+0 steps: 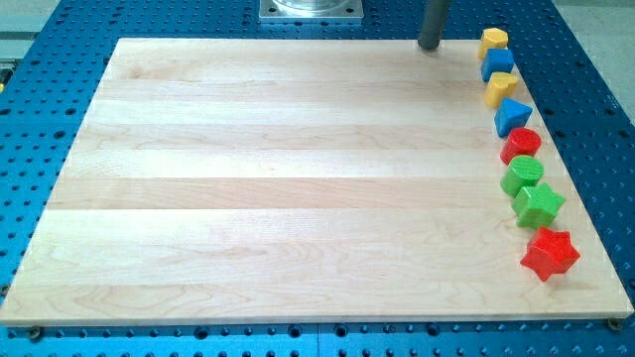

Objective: Move your hand bottom left to the red star

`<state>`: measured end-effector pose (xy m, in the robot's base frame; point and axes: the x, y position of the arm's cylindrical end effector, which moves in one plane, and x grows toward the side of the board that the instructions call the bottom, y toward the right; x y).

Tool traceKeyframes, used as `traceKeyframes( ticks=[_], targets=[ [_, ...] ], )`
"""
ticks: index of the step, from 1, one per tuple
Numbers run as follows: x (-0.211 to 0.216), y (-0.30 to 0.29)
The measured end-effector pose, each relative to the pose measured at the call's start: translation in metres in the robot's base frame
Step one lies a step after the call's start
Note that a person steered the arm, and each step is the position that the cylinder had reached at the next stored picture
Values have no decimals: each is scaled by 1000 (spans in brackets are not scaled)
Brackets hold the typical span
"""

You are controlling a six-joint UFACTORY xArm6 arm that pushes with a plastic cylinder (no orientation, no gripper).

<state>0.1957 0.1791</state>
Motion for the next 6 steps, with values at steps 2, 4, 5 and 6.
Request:
traceKeyframes(
  ticks=[2,4,5,6],
  targets=[
    [194,-28],
    [392,-64],
    [422,-31],
    [422,-5]
  ],
)
